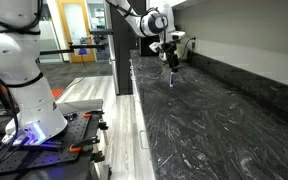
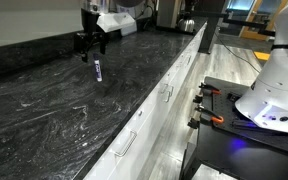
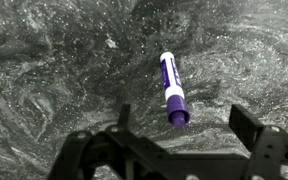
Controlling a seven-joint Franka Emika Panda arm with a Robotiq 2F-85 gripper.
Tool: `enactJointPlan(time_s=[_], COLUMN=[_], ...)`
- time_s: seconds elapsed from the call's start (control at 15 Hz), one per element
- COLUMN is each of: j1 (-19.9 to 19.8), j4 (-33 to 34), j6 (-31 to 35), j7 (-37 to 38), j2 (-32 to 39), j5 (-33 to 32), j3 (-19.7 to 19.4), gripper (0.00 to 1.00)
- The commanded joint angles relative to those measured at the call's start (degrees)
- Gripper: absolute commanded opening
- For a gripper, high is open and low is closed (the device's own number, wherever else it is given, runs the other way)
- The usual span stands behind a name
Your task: Move the marker to the right
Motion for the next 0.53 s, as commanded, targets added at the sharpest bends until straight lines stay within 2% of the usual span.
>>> enactJointPlan(time_s=[0.0,0.47], j1=[1.4,0.9], j4=[4.1,6.9], j6=[0.2,-2.6], j7=[2.2,-0.5], j2=[2.9,5.6], j5=[0.3,4.5], j3=[-1.8,-1.2], gripper=[1.00,1.00])
